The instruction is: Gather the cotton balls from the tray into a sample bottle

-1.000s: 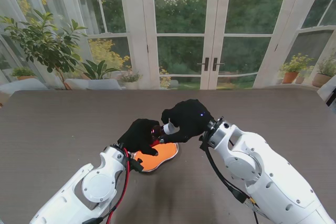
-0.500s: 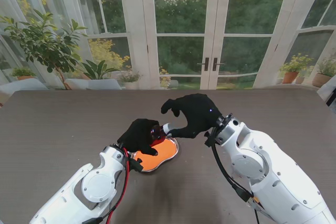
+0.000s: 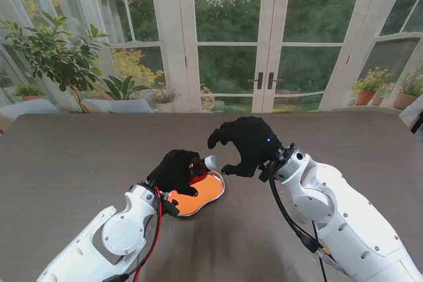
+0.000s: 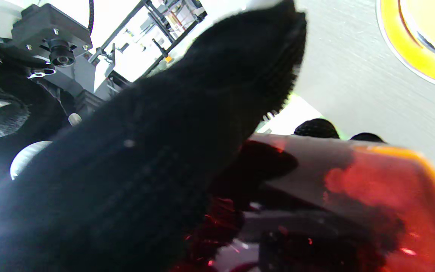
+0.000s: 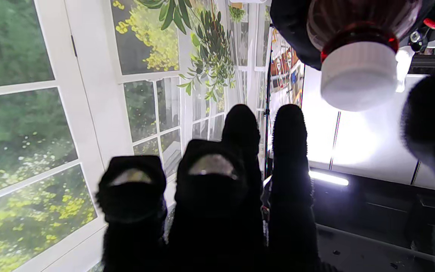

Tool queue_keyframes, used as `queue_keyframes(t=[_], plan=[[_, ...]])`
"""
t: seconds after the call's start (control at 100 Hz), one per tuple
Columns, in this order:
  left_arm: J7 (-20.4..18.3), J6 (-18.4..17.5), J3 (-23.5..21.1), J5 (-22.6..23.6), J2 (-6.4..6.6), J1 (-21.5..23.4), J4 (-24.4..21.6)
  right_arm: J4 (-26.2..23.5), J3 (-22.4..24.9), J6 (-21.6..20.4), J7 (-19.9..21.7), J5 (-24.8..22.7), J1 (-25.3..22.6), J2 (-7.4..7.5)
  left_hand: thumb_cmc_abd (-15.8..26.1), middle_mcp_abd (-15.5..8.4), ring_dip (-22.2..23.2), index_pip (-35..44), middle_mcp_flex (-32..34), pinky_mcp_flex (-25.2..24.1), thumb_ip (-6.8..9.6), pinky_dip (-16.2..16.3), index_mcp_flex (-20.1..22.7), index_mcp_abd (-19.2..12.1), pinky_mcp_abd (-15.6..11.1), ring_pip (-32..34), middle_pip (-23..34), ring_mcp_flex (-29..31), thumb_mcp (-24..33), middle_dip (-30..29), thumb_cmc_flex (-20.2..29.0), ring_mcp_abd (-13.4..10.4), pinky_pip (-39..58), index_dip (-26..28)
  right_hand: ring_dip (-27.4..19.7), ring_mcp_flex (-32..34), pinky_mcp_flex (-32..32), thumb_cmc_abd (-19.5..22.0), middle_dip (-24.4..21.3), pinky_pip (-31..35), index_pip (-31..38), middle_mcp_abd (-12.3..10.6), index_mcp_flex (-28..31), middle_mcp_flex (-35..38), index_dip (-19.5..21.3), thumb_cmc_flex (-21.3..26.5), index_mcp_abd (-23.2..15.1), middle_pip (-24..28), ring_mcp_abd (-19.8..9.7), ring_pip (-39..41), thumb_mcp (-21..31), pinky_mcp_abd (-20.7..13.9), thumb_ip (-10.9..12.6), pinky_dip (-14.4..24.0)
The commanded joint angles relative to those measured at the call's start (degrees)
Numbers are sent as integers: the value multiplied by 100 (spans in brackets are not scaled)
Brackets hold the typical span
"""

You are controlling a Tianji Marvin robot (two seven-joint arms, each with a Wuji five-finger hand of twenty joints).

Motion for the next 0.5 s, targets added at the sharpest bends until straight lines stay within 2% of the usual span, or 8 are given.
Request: queue_keyframes(t=[0.0,0.17,0.49], plan=[[-116,-13,-11,13,-11,0,-37,54,-40,22,-18,-39,26,-53,6306,130,366,1570,429,484,165,343,518,-427,147,2534,578,618,334,245,531,292,3329,324,135,96,91,-387,89,135,-31,-60,137,133,24,83,-92,105,-155,199,423,-119,-204,-69],[-118,-30,-8,27,-9,-14,-33,207,-203,50,-407,-128,108,-91,6306,136,366,1568,430,484,166,343,515,-418,147,2534,578,618,336,244,532,292,3329,323,235,96,295,-680,106,277,77,-96,576,410,24,245,-147,111,-197,446,520,-84,-218,-86],[-96,-77,15,38,-16,-53,0,303,-340,32,-579,-152,159,-114,6302,131,366,1578,430,484,167,343,521,-422,147,2534,579,618,338,244,531,292,3329,327,279,95,378,-827,119,357,50,-95,886,569,32,344,-76,50,-190,568,559,-43,-223,-99]])
